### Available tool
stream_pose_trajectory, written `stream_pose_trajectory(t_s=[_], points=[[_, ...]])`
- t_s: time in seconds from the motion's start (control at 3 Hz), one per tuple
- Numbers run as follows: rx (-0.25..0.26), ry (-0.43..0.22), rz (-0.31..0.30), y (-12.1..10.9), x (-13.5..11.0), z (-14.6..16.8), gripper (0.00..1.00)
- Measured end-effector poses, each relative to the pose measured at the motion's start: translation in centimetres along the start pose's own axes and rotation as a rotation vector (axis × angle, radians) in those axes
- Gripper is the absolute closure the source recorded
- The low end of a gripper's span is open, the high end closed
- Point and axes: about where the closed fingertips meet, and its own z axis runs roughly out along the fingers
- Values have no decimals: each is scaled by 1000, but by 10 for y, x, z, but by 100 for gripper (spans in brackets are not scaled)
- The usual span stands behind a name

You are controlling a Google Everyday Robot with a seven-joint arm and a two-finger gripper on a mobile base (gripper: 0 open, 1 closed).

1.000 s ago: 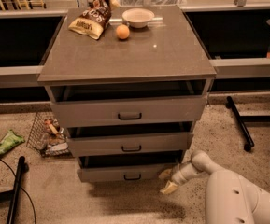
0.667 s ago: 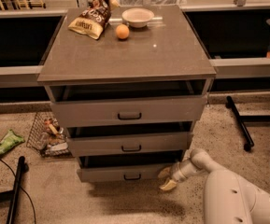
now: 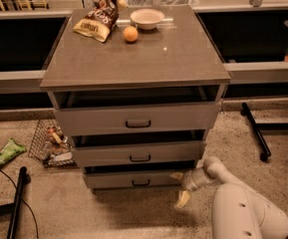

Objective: Close bottom drawer

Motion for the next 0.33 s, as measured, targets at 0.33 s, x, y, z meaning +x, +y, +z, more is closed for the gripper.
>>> stream_pose_trajectory(t_s=[0.33], points=[[0, -13, -4, -4, 0, 1, 0]])
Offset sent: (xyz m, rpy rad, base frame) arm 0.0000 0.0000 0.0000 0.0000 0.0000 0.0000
